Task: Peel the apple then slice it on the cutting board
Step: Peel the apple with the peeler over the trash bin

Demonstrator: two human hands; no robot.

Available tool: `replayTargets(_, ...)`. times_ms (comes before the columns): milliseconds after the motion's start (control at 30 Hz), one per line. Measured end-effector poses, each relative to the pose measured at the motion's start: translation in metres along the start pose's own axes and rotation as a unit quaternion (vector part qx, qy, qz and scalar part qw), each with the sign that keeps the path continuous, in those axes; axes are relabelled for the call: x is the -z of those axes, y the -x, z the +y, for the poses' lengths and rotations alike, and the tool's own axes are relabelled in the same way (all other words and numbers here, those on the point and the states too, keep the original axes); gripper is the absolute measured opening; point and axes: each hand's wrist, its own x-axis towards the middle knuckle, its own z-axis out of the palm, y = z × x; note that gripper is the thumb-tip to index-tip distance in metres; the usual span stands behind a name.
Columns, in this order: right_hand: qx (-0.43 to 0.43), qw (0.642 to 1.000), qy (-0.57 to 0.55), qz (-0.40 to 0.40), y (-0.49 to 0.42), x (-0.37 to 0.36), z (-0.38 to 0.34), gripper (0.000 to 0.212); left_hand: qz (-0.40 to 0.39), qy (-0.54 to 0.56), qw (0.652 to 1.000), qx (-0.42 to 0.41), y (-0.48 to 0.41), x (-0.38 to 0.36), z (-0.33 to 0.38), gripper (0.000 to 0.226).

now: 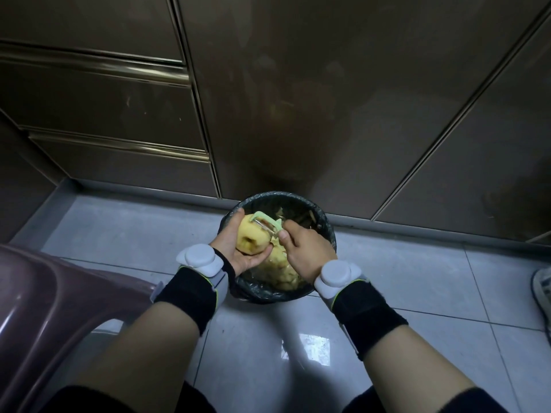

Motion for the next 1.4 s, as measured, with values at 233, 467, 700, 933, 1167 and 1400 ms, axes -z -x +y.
replayTargets(233,0.019,0.996,0.081,0.037,0.001,-0.002,-0.004,0.023,-0.017,-0.028,0.999,0.018,0.006,-0.006,-0.001,0.056)
replayTargets(467,-0.119,0.987,0.094,-0.058,-0.007,-0.002,0.018,0.02,-0.04,-0.018,0.999,0.011,0.015,-0.01,0.002,0.057)
replayTargets(700,-0.095,0.995,-0.013,-0.011,-0.005,-0.004,0.017,0.02,-0.046,0.007,0.999,0.014,0.015,-0.002,0.003,0.071)
replayTargets(933,-0.066,0.996,-0.063,0.008,-0.007,-0.007,0.018,0.015,-0.117,0.055,0.991,0.027,0.024,-0.004,0.006,0.07)
replayTargets(1167,-0.058,0.991,-0.12,0.014,-0.011,-0.013,0.017,0.016,-0.164,0.042,0.984,0.058,0.03,-0.007,0.004,0.066)
replayTargets(1400,-0.079,0.986,-0.141,0.032,-0.011,-0.014,0.017,0.019,-0.15,0.015,0.986,0.075,0.028,-0.008,0.0,0.067)
